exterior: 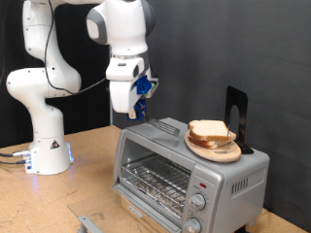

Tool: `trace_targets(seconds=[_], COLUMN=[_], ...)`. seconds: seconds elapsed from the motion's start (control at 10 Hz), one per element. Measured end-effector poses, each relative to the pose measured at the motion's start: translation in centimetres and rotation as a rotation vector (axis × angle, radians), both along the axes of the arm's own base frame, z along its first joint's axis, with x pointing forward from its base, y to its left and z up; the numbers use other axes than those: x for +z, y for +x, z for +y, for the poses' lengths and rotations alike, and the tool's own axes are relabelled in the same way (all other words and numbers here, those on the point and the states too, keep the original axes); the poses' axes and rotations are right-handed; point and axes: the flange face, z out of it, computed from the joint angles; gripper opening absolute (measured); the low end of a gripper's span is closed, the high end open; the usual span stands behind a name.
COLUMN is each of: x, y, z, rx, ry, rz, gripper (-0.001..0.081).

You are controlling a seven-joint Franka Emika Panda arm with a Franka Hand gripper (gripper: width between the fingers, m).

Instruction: Make a piece of toast with the oven

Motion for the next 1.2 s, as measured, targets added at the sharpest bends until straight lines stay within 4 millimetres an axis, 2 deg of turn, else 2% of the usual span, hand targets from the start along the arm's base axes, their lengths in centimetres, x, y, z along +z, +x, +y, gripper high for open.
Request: trace_targets(seconds=[0.5,1.2], x=[0.4,1.6], y=[0.0,0.4], z=[2.4,2.2], rx=[0.019,0.001], ry=[-0.003,0.003], rz=[-0.038,-0.085], gripper=[0.0404,0.0404])
